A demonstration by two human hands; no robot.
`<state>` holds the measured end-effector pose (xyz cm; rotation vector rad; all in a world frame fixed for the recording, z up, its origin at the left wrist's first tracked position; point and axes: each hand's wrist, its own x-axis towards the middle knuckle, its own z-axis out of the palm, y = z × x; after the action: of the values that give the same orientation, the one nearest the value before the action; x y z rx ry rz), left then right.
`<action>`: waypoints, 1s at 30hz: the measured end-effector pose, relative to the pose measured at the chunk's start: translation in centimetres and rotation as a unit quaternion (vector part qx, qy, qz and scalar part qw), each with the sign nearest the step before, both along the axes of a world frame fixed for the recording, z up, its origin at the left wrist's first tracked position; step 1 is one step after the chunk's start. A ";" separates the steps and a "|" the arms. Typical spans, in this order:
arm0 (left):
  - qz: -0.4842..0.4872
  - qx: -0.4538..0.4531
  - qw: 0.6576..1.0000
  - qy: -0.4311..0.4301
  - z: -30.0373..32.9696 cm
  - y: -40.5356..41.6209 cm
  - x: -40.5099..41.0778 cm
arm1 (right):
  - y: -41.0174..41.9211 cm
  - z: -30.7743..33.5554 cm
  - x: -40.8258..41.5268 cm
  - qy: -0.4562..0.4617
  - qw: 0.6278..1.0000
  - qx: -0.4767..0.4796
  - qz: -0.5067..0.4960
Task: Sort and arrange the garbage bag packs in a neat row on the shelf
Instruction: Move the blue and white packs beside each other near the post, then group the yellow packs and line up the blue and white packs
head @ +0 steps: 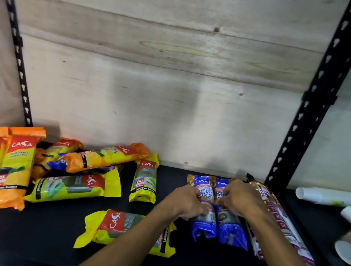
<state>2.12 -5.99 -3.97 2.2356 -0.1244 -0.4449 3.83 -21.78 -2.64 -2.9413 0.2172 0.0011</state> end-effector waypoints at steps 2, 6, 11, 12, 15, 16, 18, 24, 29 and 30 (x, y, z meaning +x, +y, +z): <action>0.006 0.001 1.000 -0.003 -0.1 -0.1 0.2 | 0.1 0.1 0.0 0.007 1.000 0.001 0.001; 0.005 0.038 0.998 -0.047 -0.1 -0.1 0.0 | 0.0 0.5 -0.1 0.010 1.000 -0.008 0.003; -0.002 0.068 0.993 -0.098 0.2 0.5 -1.3 | 0.4 0.6 -0.3 0.014 1.000 -0.009 -0.016; 0.006 0.065 0.991 -0.116 0.5 1.1 -1.7 | 0.8 0.8 -0.5 -0.005 1.000 -0.011 -0.023; 0.057 0.076 0.978 -0.186 1.7 4.3 -2.3 | 3.0 1.7 -0.6 -0.072 0.997 0.001 -0.025; 0.079 0.083 0.973 -0.203 2.1 5.9 -2.4 | 4.2 2.0 -0.6 -0.084 0.996 0.018 -0.018; 0.124 0.110 0.958 -0.235 2.7 9.5 -2.2 | 6.9 2.3 -0.3 -0.087 0.995 0.053 0.007; 0.196 0.266 0.892 -0.309 3.0 19.4 -0.8 | 14.5 1.8 0.3 -0.023 0.989 0.126 0.069; 0.159 0.335 0.895 -0.248 2.6 23.3 1.8 | 18.1 0.1 2.4 0.040 0.984 0.162 0.063; 0.147 0.333 0.901 -0.235 2.6 23.6 2.2 | 18.5 -0.2 2.7 0.044 0.984 0.163 0.060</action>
<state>4.33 17.59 -1.40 2.9387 0.1397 0.2805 6.57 -3.25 -2.80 -2.6248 0.0462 0.1689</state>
